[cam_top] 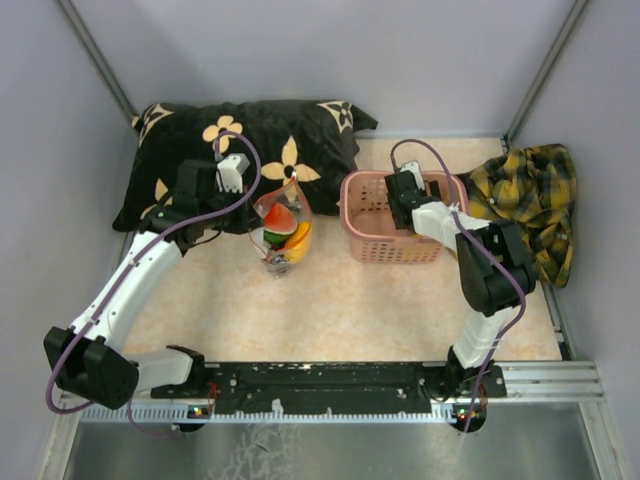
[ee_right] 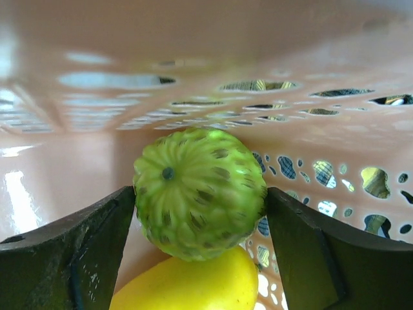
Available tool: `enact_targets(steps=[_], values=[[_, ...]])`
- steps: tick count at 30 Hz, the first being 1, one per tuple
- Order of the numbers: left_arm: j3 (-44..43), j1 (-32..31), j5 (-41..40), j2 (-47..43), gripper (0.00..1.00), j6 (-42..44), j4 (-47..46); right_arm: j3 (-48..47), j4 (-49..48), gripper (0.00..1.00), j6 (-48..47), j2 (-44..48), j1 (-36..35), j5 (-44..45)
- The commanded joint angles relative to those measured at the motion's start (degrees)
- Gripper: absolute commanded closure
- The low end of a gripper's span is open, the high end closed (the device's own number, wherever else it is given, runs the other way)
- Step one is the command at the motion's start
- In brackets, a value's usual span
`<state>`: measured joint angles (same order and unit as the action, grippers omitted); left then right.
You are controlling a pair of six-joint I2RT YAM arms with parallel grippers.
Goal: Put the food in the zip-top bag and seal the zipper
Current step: Pick up the fake fruit from the bin.
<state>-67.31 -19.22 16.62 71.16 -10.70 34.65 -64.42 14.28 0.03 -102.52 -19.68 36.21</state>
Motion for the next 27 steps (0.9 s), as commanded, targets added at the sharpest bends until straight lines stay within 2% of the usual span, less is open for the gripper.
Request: enact_targets(steps=[1,10,18,27], values=[[0.42,0.41,1.23,0.21,1.0,0.24,-1.04,1.48,-3.38,0.19,-0.56,-1.72,0.76,0.48],[0.45,0.39,1.62,0.32,1.0,0.24,-1.13,0.66,-0.86,0.23,0.57,-2.98,0.87,-1.22],[0.56,0.41,1.89,0.39,1.0,0.24,-1.16,0.58,-0.06,0.41,2.46,1.09,0.87,-5.49],[0.66,0.41,2.49,0.24,1.0,0.14,-1.26,1.68,-0.17,0.49,3.81,7.32,0.84,-9.7]])
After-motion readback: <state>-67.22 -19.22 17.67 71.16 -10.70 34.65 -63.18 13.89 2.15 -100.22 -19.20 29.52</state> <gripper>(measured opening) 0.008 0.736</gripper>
